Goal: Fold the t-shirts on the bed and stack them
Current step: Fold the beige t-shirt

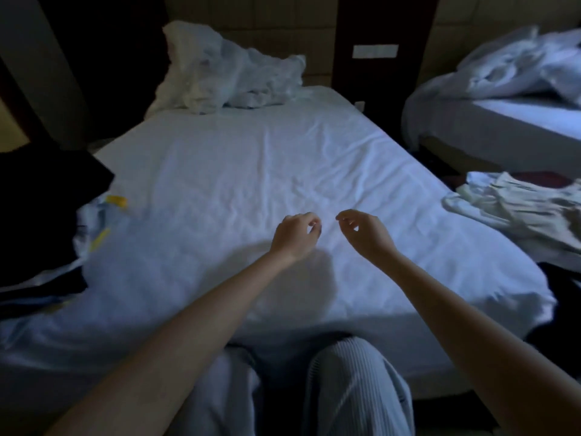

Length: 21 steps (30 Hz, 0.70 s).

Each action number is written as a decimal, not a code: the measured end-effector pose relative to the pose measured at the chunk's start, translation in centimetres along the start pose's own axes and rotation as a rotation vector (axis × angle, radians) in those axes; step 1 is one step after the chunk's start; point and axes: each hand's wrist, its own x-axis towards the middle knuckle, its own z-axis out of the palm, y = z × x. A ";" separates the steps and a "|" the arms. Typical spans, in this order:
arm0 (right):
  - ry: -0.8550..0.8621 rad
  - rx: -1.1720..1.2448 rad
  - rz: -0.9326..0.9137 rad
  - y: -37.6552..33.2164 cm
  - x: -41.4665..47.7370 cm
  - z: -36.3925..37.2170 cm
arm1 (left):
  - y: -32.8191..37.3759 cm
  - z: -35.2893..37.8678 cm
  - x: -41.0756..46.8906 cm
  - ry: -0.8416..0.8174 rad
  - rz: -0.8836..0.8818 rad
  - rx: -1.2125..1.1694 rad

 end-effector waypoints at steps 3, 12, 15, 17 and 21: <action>0.045 -0.050 0.075 4.2 -0.4 -3.3 | 4.2 4.7 2.1 -0.056 0.042 -0.061; 0.255 -0.125 0.278 16.4 -0.6 -10.5 | 14.3 16.4 9.4 -0.215 0.210 0.061; 0.351 -0.208 0.311 20.0 0.6 -11.5 | 14.2 18.9 11.1 -0.141 0.172 0.085; 0.399 -0.325 0.353 22.2 1.9 -12.1 | 13.3 20.2 11.1 -0.043 0.181 0.144; 0.306 -0.498 0.627 26.0 4.7 -14.0 | 12.4 21.2 11.3 0.025 0.209 0.220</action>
